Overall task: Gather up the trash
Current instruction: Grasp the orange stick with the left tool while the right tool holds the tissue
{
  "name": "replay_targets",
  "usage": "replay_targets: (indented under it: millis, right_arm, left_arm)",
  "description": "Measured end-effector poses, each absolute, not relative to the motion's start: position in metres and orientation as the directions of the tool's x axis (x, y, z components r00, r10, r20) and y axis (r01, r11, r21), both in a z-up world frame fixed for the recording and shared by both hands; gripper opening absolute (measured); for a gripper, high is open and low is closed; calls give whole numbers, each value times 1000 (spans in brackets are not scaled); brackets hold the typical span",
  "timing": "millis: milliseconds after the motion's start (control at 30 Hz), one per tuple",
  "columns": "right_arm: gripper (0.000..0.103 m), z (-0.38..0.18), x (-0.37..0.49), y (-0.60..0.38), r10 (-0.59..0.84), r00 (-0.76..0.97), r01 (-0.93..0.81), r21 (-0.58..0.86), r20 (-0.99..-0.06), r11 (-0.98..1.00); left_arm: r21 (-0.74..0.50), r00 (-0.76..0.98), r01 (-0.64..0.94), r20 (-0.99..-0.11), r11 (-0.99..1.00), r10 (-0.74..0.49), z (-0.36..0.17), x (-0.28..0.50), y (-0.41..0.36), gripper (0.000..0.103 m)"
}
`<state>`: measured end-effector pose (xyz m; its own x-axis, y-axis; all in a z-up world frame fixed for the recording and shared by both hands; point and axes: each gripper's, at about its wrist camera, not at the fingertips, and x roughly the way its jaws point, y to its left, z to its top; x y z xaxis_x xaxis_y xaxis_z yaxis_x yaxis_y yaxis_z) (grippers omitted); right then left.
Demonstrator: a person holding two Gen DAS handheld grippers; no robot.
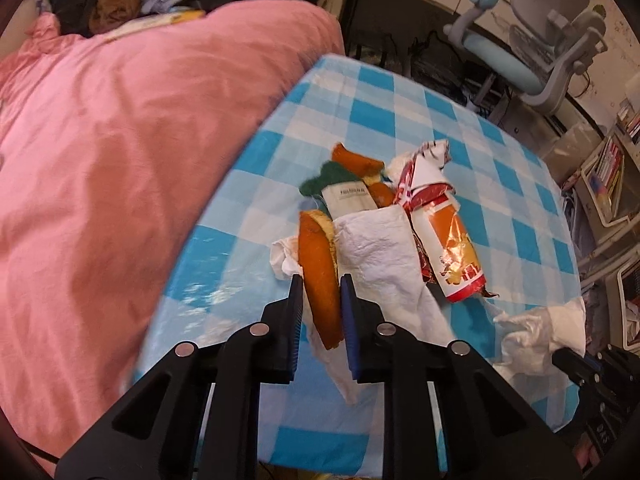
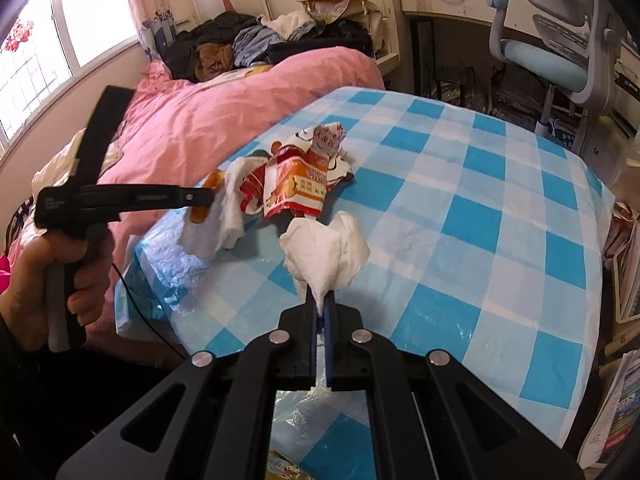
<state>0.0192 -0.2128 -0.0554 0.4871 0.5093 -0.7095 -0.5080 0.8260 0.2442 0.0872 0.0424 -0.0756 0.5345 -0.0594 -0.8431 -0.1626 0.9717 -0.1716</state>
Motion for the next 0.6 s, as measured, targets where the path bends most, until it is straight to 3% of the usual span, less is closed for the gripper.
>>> replay_targets:
  millis: [100,200,300,400,467,600]
  right_arm:
    - [3,-51,19,-215,518,500,-504,253,-694,826]
    - [3,-50,18,-215,518,502,-503,254,-692,826]
    - [3,-53,19,-214,517,494,-500,259,-699,827]
    - [3,-52,17,-216,519,496,-498,261,-696,827]
    - [3,-52,16,-217,520,497,-495,265,-694,827]
    - [3,-52,17,-216,527,493,-501,269,-692,822]
  left_arm:
    - [-157,566,-155,-823,975,-43,-63,74,43,17]
    - [-40,560,-150,-827,988,52,-66,75,38,17]
    - [-78,454,-141,-891,987,-6,-91,87,43,17]
    - [-99,432,-169,-902,981,-16,-95,88,52,26]
    - [1,466,-196,-880,981,94,-84,82,55,49]
    - [27,489,-200,-863,979,123,-74,76,62,52]
